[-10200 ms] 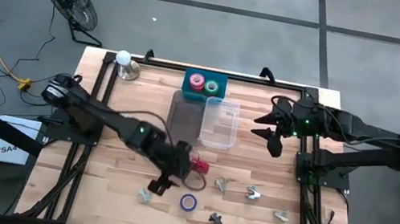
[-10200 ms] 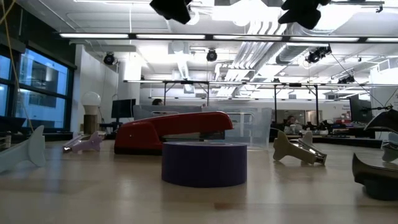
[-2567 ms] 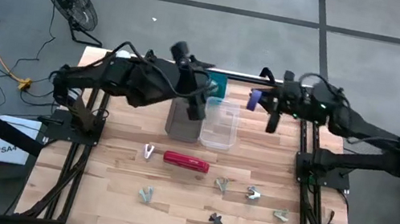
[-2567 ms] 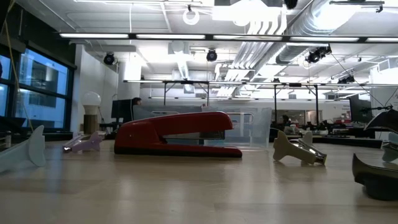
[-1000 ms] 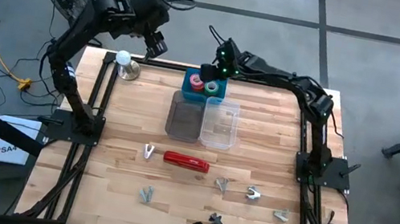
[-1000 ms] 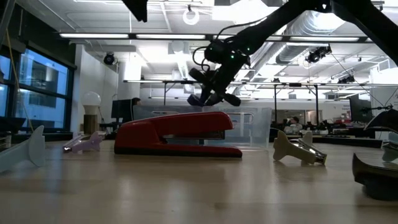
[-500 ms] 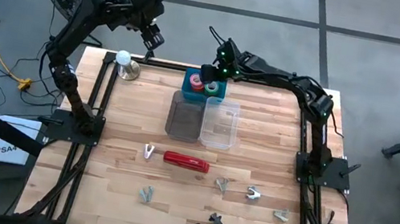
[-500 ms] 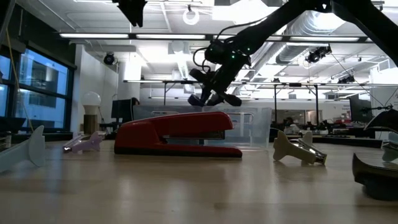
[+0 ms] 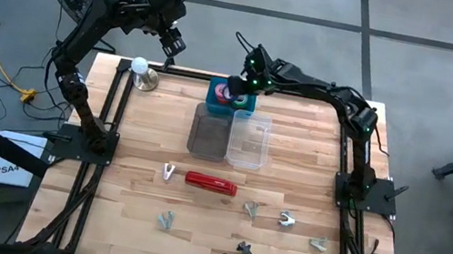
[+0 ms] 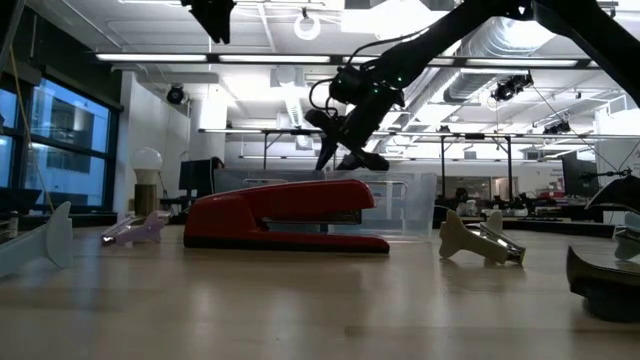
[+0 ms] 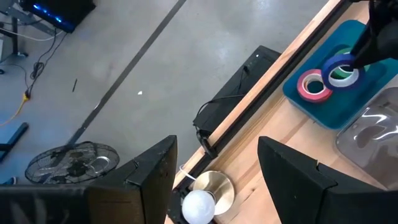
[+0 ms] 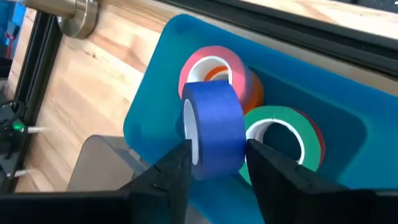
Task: Pick and place Stapler, Stapler remover, tape
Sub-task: Put the violet tape into the blue bin, then put the right blue staple remover into the transparent bin
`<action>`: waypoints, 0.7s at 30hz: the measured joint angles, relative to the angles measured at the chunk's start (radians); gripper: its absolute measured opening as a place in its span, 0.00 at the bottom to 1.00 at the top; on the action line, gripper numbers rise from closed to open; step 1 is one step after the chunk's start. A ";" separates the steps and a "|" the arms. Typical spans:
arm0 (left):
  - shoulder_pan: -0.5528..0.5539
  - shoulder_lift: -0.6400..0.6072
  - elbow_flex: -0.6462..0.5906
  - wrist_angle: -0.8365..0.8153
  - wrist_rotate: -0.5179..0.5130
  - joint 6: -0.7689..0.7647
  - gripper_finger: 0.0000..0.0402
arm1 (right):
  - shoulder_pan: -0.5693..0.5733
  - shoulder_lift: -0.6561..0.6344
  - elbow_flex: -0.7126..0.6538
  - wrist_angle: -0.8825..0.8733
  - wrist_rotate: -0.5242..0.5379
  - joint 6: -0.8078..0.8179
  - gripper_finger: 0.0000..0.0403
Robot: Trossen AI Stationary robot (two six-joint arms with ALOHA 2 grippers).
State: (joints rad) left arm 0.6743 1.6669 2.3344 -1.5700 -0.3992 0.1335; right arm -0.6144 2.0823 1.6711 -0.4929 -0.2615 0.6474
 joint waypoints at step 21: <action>0.000 0.000 0.000 0.027 0.084 0.000 0.55 | 0.000 -0.171 0.000 -0.099 -0.027 -0.150 0.37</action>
State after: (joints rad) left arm 0.6743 1.6669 2.3344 -1.5432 -0.3148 0.1333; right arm -0.6144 1.9109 1.6707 -0.5919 -0.2889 0.4973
